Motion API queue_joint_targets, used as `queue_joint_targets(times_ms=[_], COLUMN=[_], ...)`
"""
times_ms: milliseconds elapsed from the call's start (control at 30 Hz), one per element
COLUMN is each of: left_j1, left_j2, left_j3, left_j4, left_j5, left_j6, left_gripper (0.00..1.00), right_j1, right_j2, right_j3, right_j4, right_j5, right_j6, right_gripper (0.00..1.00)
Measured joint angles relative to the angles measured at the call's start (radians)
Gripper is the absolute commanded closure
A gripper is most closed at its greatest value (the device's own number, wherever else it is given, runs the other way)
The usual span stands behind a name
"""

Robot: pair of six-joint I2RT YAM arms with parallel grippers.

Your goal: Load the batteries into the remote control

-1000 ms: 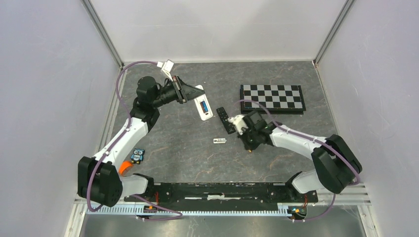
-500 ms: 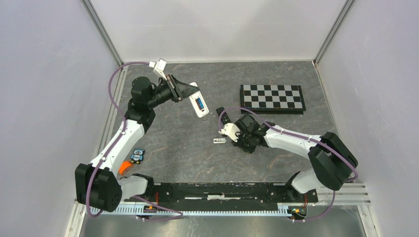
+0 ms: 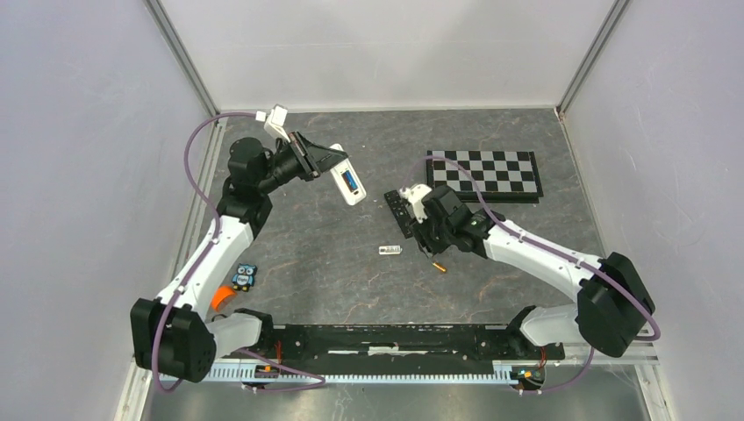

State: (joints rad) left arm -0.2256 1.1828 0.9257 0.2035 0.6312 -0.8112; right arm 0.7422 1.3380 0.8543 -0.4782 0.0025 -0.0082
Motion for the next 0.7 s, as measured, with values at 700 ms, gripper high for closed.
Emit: queue_joint_targets(times_ms=[700], left_j1=[0.002], left_j2=[-0.397], left_j3=[-0.306], left_j4=[-0.103], left_j5=[-0.091], left_j6=[0.018], left_gripper=[0.98], right_j1=[-0.029], right_j2=[-0.117], right_j3=[-0.206], right_j4=[0.062], right_j5=[0.095], right_j6=[1.229], right_gripper=[0.44])
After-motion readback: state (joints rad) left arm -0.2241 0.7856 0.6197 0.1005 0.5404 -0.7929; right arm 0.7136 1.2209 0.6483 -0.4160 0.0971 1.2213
